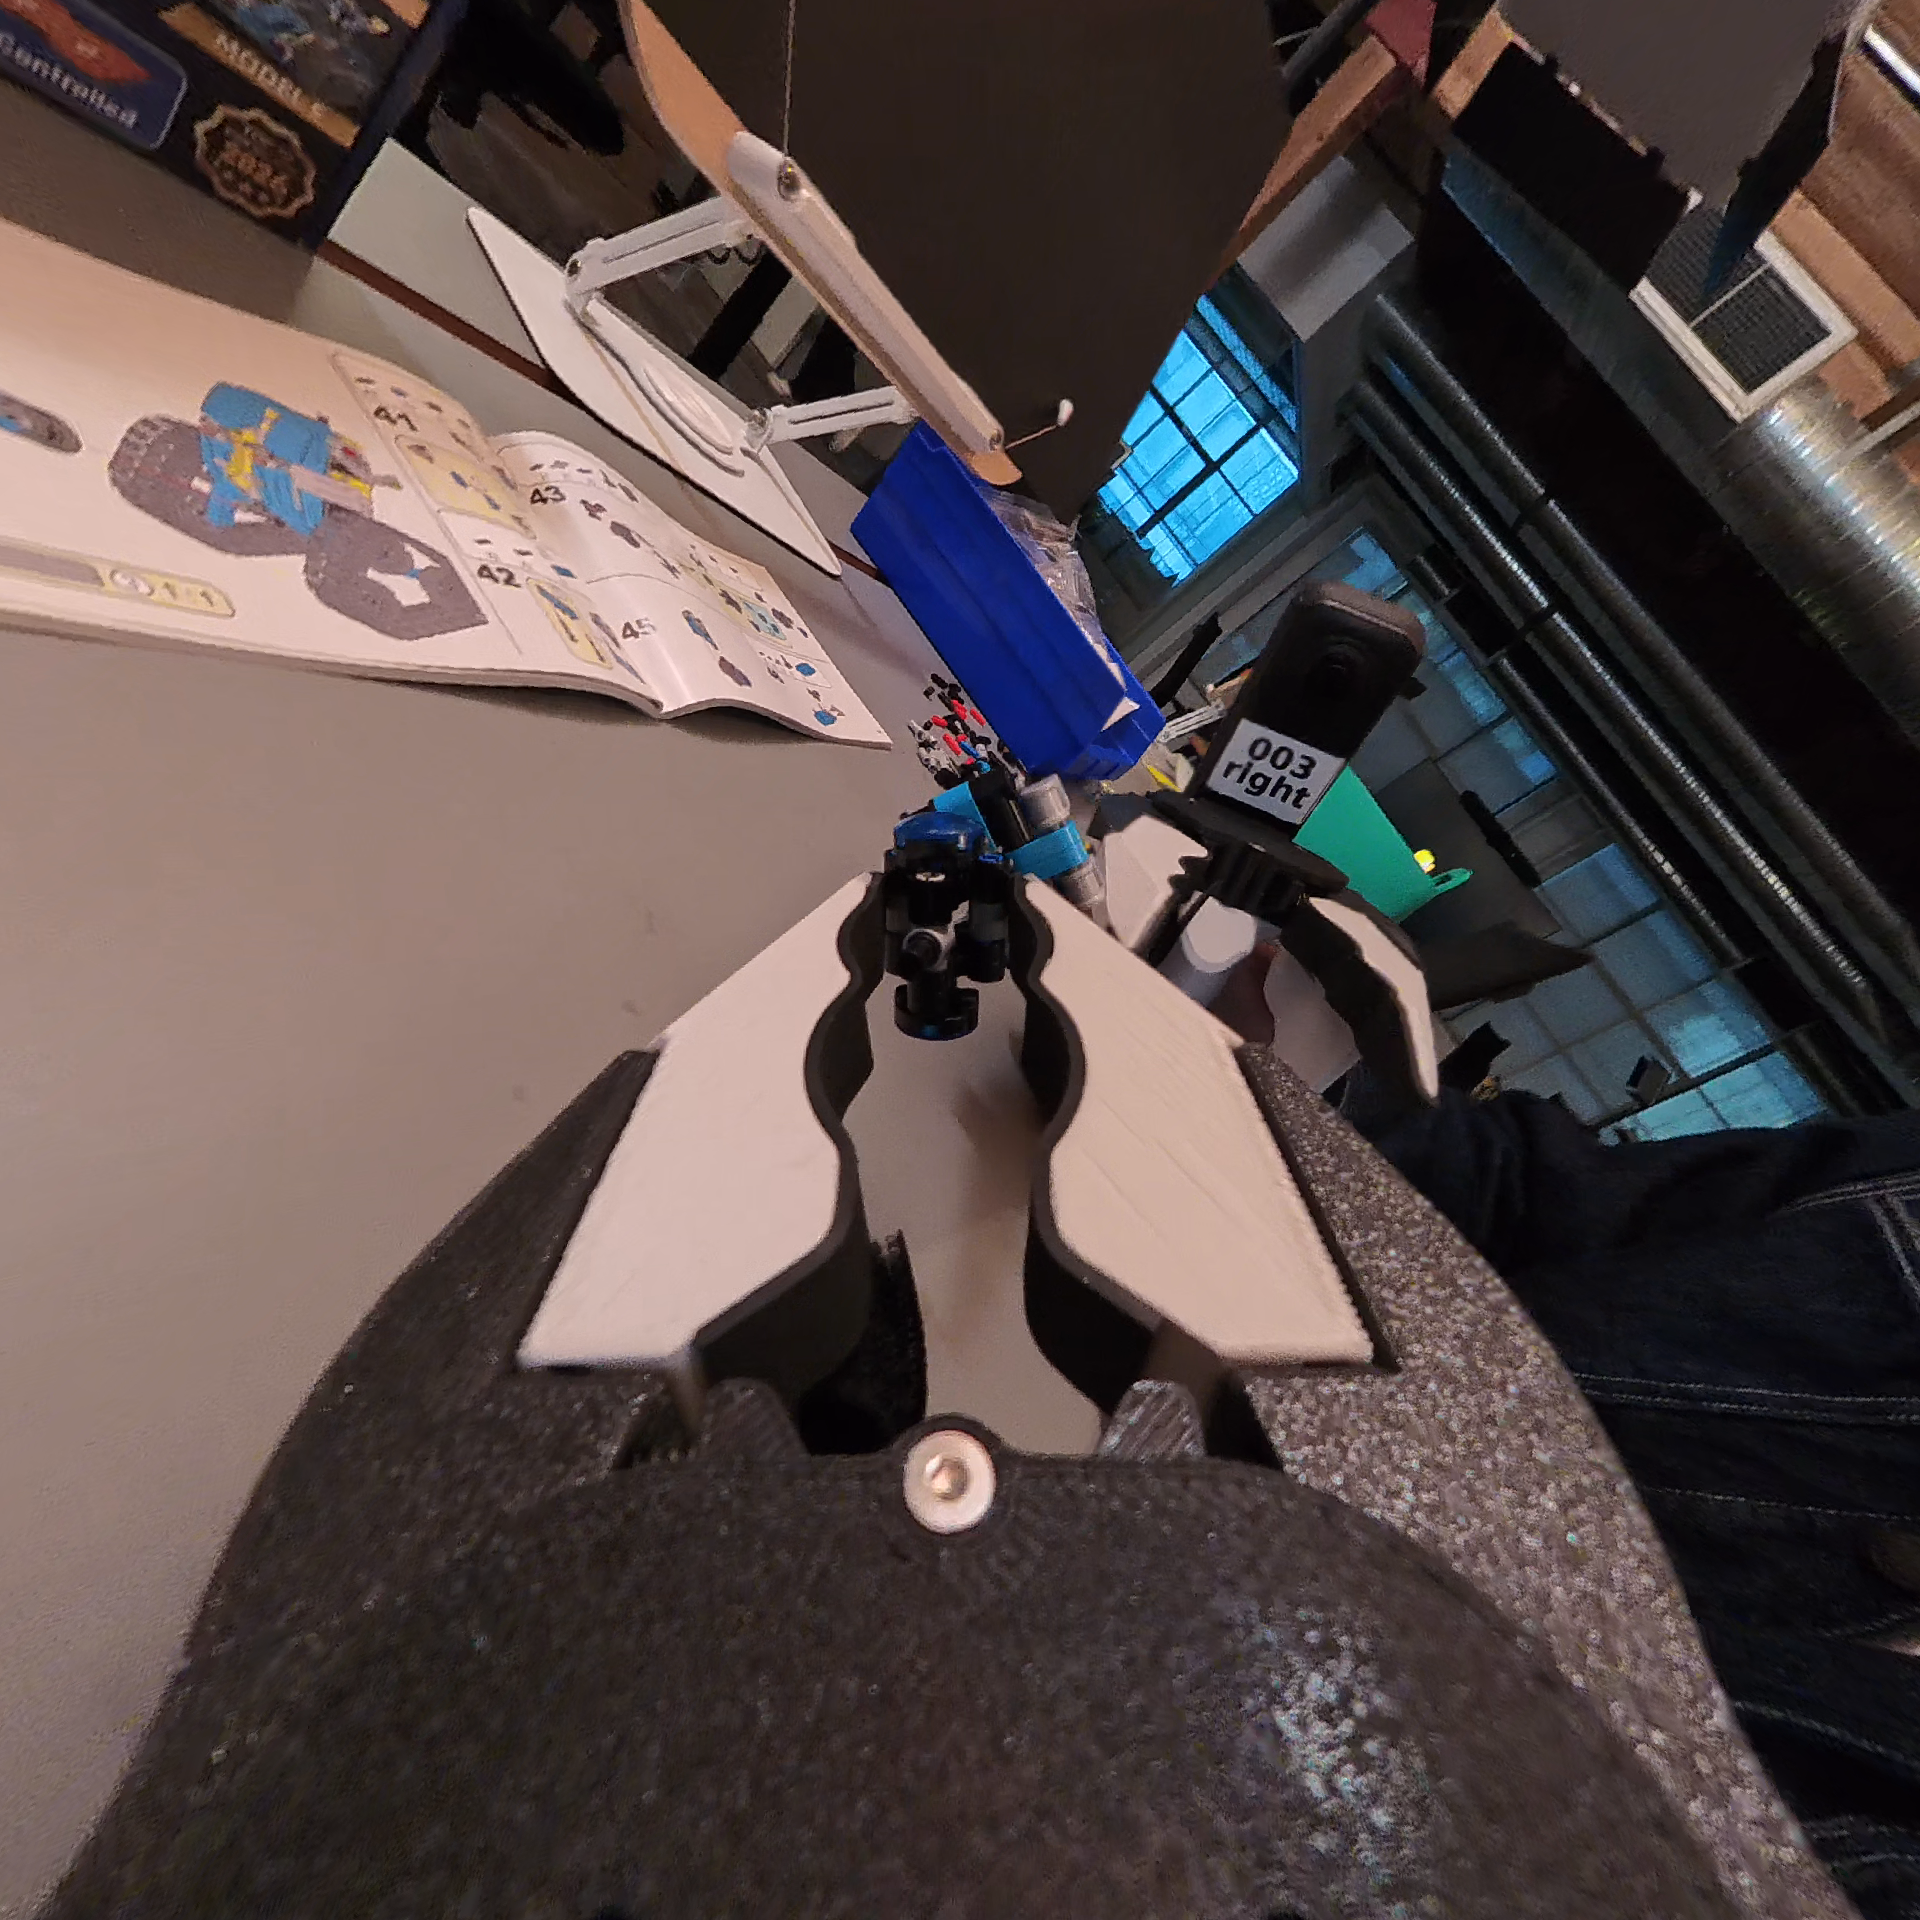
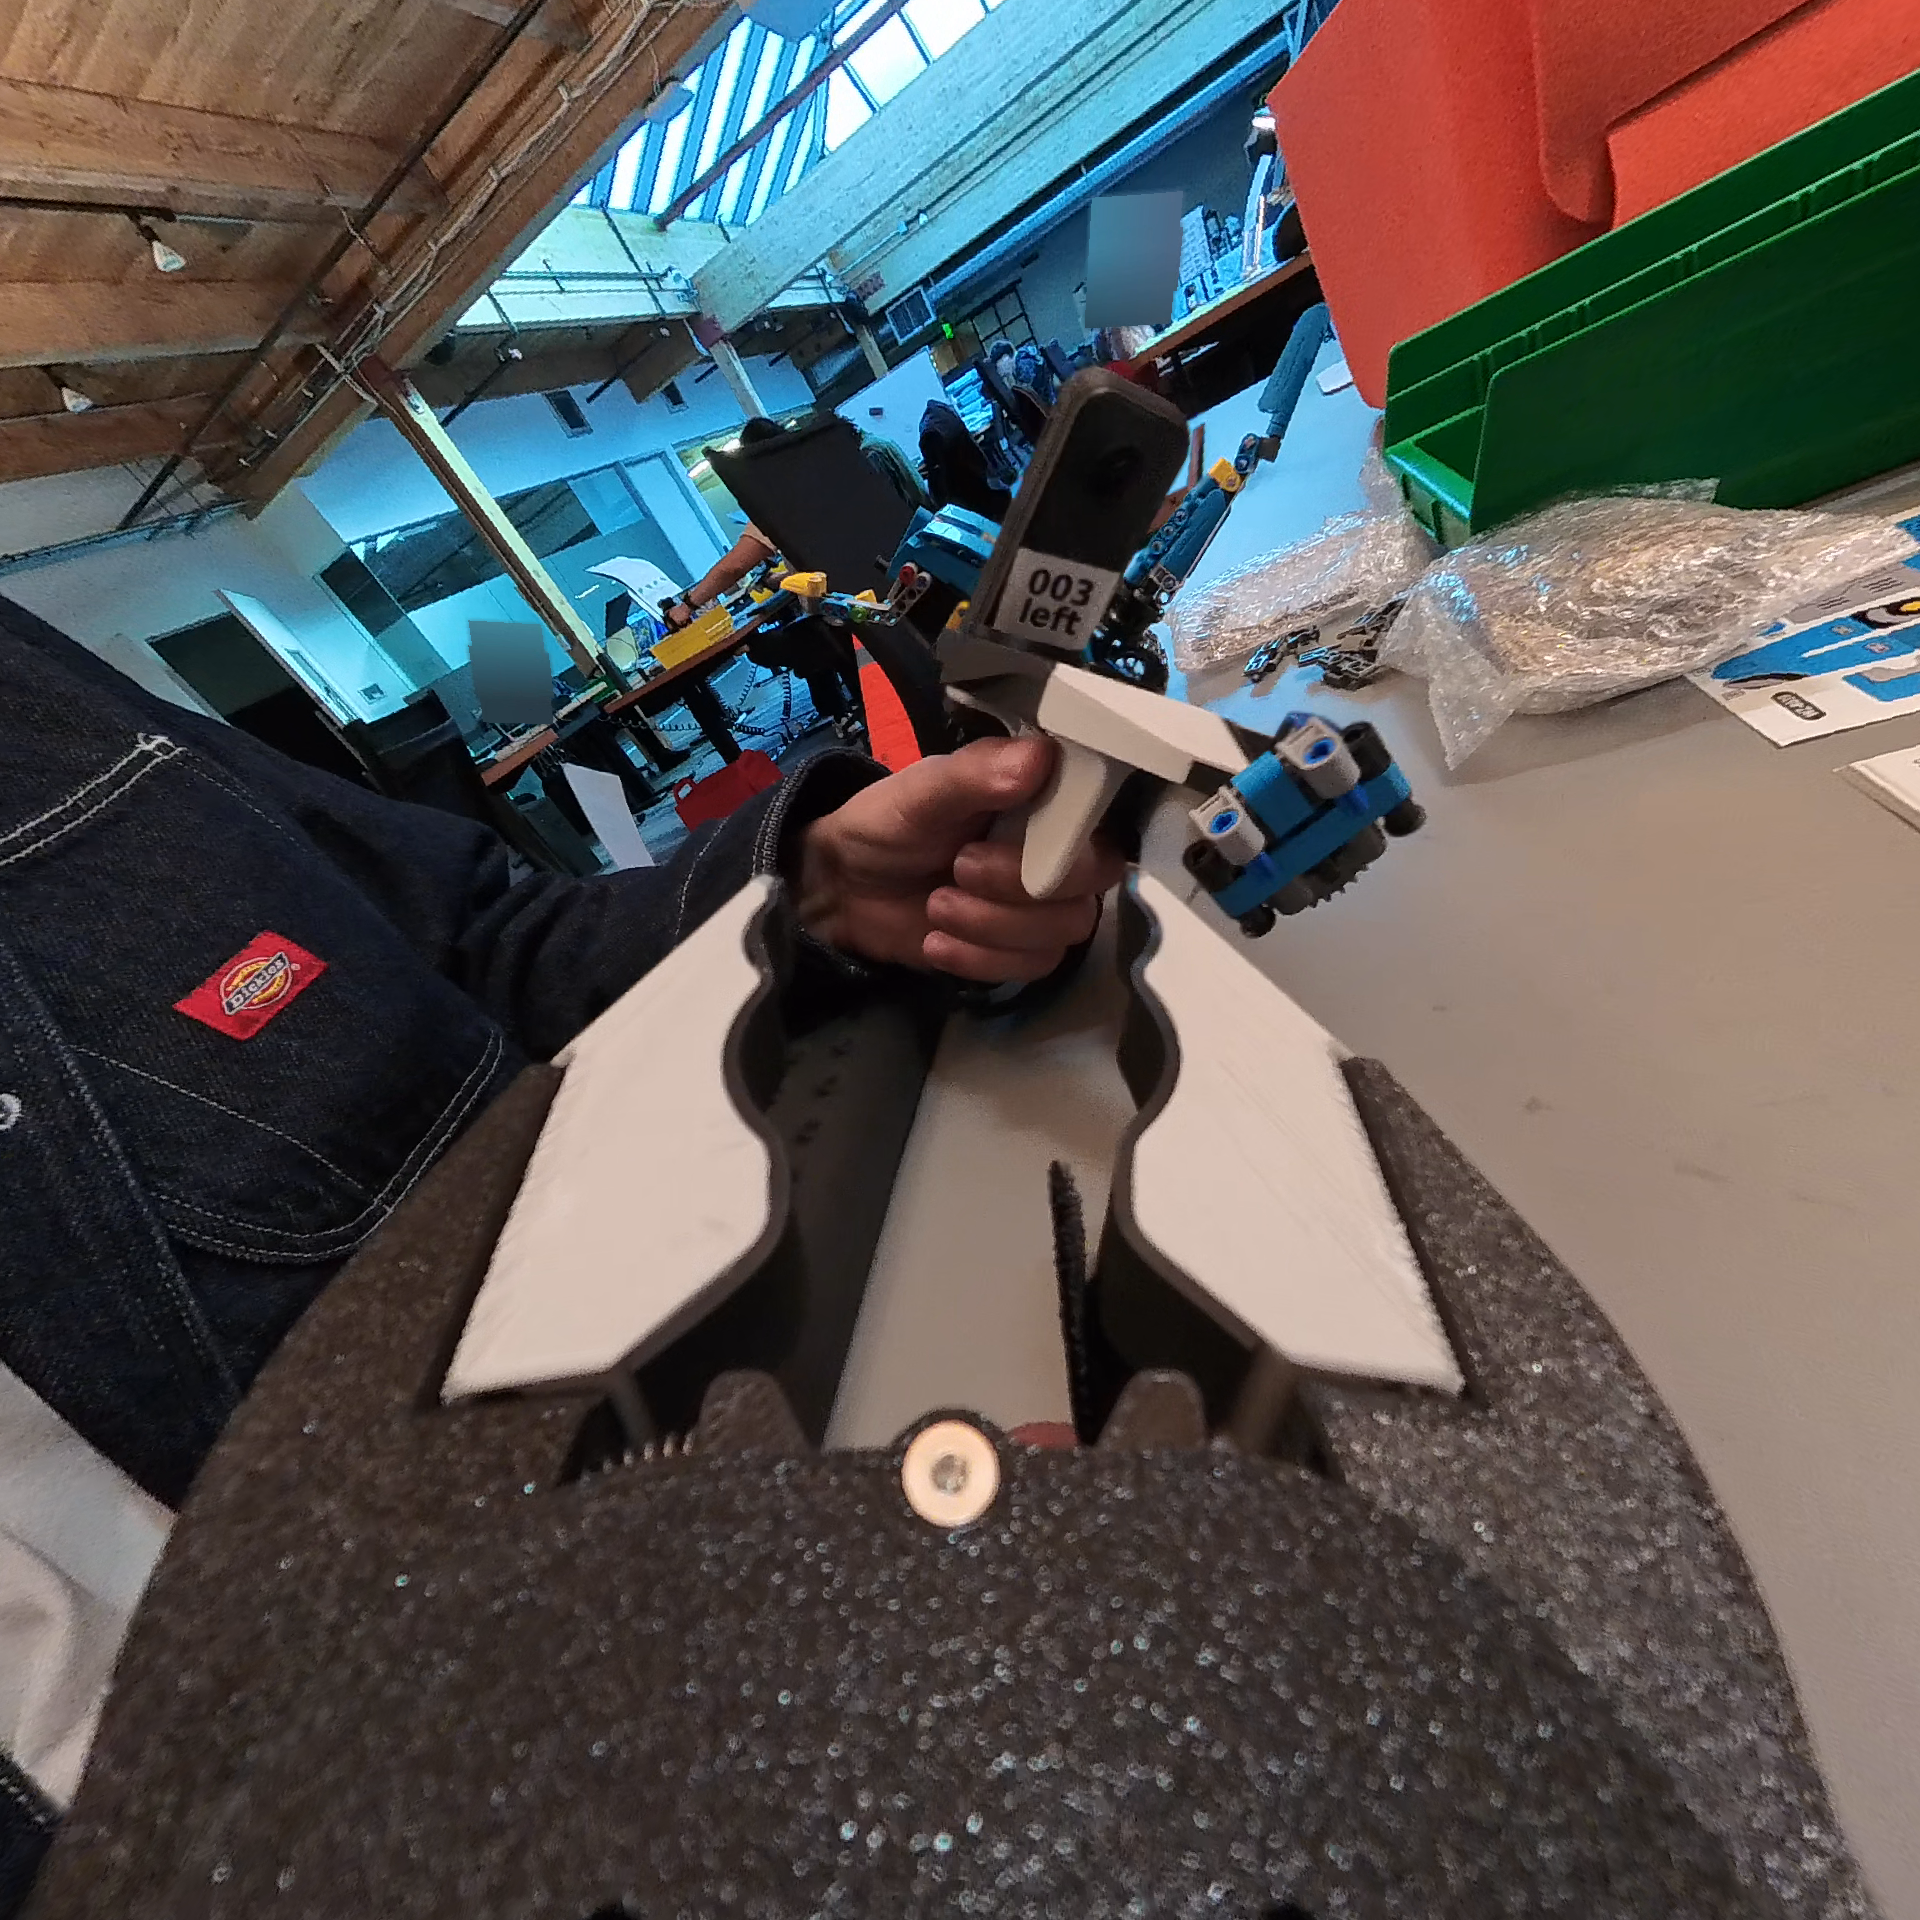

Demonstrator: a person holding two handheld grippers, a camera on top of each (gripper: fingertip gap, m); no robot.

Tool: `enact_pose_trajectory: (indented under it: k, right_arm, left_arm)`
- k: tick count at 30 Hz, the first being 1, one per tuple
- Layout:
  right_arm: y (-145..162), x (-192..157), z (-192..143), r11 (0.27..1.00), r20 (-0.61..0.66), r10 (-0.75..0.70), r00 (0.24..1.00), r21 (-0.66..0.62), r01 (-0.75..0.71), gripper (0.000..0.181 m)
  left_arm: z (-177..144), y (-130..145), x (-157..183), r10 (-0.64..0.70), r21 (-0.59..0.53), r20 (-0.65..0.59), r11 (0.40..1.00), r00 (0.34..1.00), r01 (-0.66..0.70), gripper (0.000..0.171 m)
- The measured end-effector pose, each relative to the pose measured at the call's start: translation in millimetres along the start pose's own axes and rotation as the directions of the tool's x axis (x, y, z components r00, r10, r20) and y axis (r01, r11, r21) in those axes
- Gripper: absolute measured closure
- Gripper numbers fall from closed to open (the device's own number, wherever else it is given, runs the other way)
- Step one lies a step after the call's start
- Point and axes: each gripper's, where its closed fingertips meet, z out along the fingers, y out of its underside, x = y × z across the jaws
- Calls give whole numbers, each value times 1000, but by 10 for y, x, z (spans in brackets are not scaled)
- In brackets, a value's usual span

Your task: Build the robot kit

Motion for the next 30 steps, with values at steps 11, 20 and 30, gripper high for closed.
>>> enact_pose_trajectory:
  k: [11,20,30]
  right_arm:
    - [-32,256,-110,999,-153,-53,987,-17,51,121]
    - [-152,584,-334,999,-302,3,953,52,13,125]
    - [-165,600,-342,998,-308,3,951,61,16,126]
  left_arm:
    - [-38,18,-182,-117,8,42,993,992,116,148]
    - [-5,76,-187,-95,-25,59,995,994,97,148]
    - [-2,81,-182,-97,-28,55,995,994,98,148]
